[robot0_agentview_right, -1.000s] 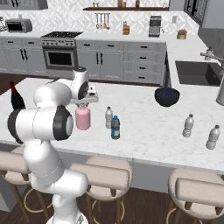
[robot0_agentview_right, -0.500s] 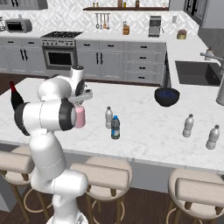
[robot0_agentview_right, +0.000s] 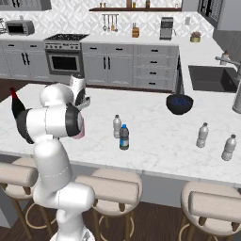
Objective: Move the plastic bottles in the middle to the plastics group, and the glass bottles in the middle to the glass group.
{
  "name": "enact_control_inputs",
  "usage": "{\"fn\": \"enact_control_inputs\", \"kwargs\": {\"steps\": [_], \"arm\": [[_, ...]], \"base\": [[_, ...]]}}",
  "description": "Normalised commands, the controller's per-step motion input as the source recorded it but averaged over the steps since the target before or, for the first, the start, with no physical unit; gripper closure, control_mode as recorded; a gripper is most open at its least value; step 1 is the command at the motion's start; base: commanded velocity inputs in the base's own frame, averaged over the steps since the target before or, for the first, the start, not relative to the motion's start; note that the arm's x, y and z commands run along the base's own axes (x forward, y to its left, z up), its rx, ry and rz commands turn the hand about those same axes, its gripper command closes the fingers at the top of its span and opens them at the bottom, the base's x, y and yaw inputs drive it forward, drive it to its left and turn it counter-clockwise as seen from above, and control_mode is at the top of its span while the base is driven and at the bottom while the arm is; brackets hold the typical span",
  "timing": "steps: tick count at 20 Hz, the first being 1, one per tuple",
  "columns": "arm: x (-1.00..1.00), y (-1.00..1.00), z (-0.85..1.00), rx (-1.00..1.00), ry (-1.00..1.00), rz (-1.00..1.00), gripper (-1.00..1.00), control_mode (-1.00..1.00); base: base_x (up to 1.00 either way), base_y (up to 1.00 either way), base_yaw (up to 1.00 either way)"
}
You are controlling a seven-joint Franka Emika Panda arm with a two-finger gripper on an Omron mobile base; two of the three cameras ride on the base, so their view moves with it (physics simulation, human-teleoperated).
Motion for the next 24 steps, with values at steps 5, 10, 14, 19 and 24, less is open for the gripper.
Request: {"fn": "enact_control_inputs", "kwargs": {"steps": [5, 10, 14, 19, 24], "arm": [[0.09, 0.41, 0.00, 0.00, 0.00, 0.27, 1.00, -1.00], [0.00, 0.05, -0.13, -0.01, 0.00, 0.11, 1.00, -1.00], [0.00, 0.17, -0.24, 0.00, 0.01, 0.07, 1.00, -1.00], [0.00, 0.18, -0.47, 0.00, 0.05, 0.09, 1.00, -1.00], [0.00, 0.00, 0.05, 0.00, -0.01, 0.07, 1.00, -1.00]], "base": [[0.00, 0.00, 0.00], [0.00, 0.00, 0.00], [0.00, 0.00, 0.00], [0.00, 0.00, 0.00], [0.00, 0.00, 0.00]]}}
